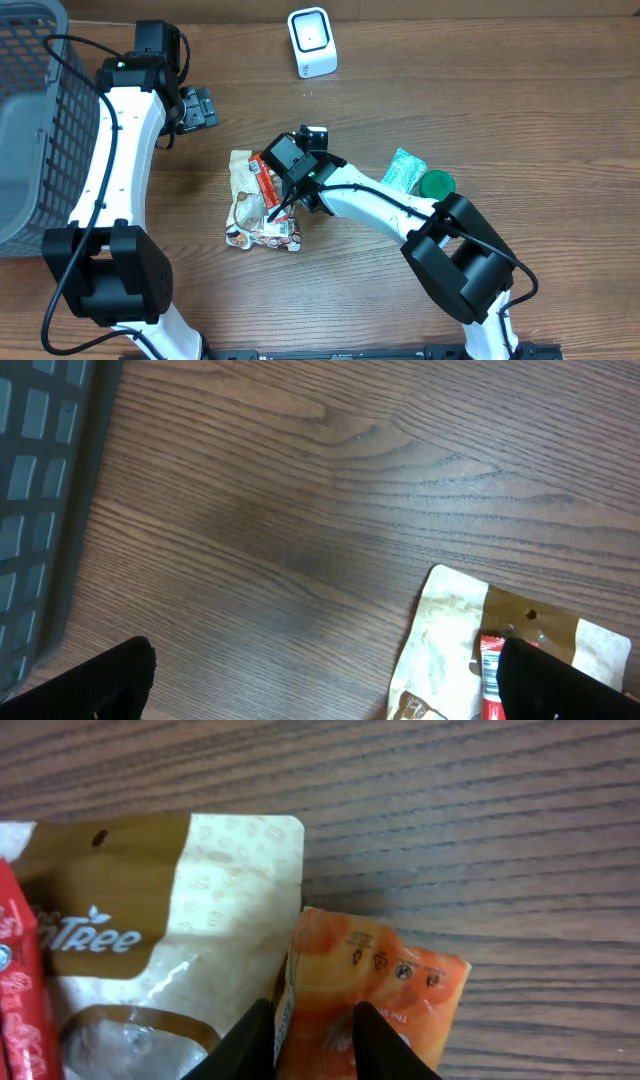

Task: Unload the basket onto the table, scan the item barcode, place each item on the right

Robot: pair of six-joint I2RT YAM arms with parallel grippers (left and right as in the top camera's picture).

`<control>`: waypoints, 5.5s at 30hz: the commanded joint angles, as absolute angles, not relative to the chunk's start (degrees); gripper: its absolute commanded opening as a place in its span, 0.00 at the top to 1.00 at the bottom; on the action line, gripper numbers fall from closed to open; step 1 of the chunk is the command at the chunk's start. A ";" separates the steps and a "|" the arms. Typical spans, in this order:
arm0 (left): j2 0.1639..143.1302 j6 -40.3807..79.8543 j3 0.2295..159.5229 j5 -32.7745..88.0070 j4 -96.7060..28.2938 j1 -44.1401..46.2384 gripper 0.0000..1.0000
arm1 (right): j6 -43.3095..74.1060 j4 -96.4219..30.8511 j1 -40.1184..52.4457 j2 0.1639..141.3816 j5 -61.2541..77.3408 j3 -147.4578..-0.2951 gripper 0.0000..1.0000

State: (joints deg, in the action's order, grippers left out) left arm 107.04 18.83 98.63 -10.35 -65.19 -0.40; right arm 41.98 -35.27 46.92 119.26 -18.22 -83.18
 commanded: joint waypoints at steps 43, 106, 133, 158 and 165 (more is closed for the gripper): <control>106.04 17.54 99.53 -10.92 -65.32 -0.19 0.01 | 36.14 -43.59 44.12 118.74 -17.74 -83.96 0.68; 106.04 17.54 99.53 -10.92 -65.32 -0.19 0.00 | 28.42 -58.50 41.30 120.42 -14.04 -94.48 0.96; 106.04 17.54 99.53 -10.92 -65.32 -0.19 0.00 | 41.28 1.58 20.56 115.85 53.30 -60.18 0.96; 106.04 17.54 99.53 -10.92 -65.32 -0.19 0.00 | 43.51 7.88 21.63 115.72 47.44 -55.68 0.65; 106.04 17.54 99.53 -10.92 -65.32 -0.19 0.00 | 43.51 7.88 21.61 114.28 47.40 -55.90 0.59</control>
